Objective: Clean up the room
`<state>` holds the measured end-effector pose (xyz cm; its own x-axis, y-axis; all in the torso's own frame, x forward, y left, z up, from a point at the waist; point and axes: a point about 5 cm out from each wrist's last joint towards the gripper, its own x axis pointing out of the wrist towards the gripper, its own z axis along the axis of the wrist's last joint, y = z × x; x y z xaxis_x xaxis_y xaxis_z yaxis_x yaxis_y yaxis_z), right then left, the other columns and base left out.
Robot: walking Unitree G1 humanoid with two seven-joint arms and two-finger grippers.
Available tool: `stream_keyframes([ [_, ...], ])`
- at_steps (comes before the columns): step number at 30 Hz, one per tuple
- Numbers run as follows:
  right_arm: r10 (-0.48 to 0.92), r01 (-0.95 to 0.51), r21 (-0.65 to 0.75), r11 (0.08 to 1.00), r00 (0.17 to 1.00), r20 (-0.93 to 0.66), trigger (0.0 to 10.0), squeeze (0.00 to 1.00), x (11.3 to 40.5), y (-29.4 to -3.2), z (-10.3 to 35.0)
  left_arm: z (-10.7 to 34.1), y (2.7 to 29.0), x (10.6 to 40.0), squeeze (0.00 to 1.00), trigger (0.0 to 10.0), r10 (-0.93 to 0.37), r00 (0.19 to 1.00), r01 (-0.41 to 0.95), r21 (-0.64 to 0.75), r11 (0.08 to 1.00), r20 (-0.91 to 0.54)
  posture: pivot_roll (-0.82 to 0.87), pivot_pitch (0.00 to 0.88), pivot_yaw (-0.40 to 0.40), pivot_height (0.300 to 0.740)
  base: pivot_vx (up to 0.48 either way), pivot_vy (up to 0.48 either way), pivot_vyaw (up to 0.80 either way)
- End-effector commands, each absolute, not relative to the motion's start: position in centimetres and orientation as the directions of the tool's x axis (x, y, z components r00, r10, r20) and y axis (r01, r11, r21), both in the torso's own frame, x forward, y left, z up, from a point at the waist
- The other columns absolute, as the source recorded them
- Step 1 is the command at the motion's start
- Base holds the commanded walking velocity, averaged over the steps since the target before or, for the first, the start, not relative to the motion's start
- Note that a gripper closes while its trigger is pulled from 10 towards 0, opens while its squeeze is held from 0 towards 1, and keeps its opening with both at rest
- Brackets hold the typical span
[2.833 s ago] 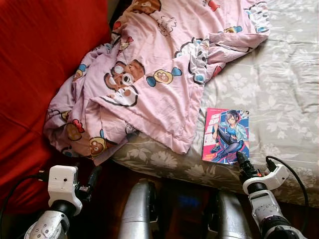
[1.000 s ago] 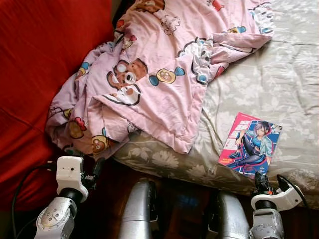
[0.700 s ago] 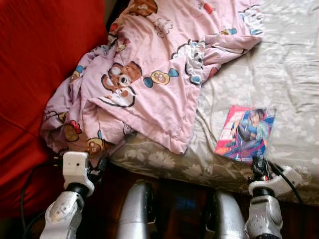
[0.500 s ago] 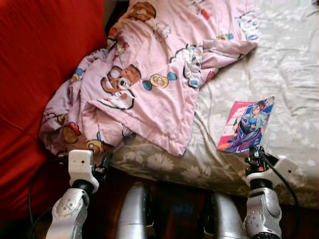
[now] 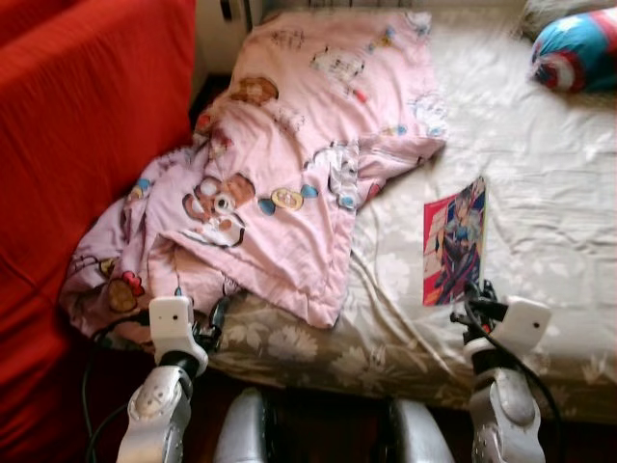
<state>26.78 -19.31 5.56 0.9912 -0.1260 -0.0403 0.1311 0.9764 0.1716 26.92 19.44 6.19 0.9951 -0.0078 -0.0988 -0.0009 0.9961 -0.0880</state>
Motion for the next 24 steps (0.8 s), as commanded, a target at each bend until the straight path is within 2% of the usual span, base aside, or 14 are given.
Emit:
stream_keyframes([
  [1,-0.122,0.122,0.156,0.980,0.992,-0.013,10.0,0.00,26.96,-18.98,6.36,5.53,19.85,26.54,0.00,10.0,0.020,0.993,-0.032,-0.101,0.994,-0.115,-0.01,0.043,0.022,0.621,0.000,0.000,0.00],
  [8,-0.146,0.149,0.154,0.977,0.989,-0.030,10.0,0.00,26.94,-19.26,6.29,5.08,19.70,26.80,0.00,10.0,0.022,0.993,-0.034,-0.107,0.994,-0.116,-0.02,0.033,0.017,0.630,0.000,0.000,0.00],
  [24,-0.146,0.153,0.159,0.975,0.988,-0.058,10.0,0.00,27.19,-18.68,5.96,4.94,19.71,27.45,0.00,10.0,0.022,0.995,-0.033,-0.102,0.994,-0.102,-0.03,0.021,0.015,0.720,0.000,0.000,0.00],
])
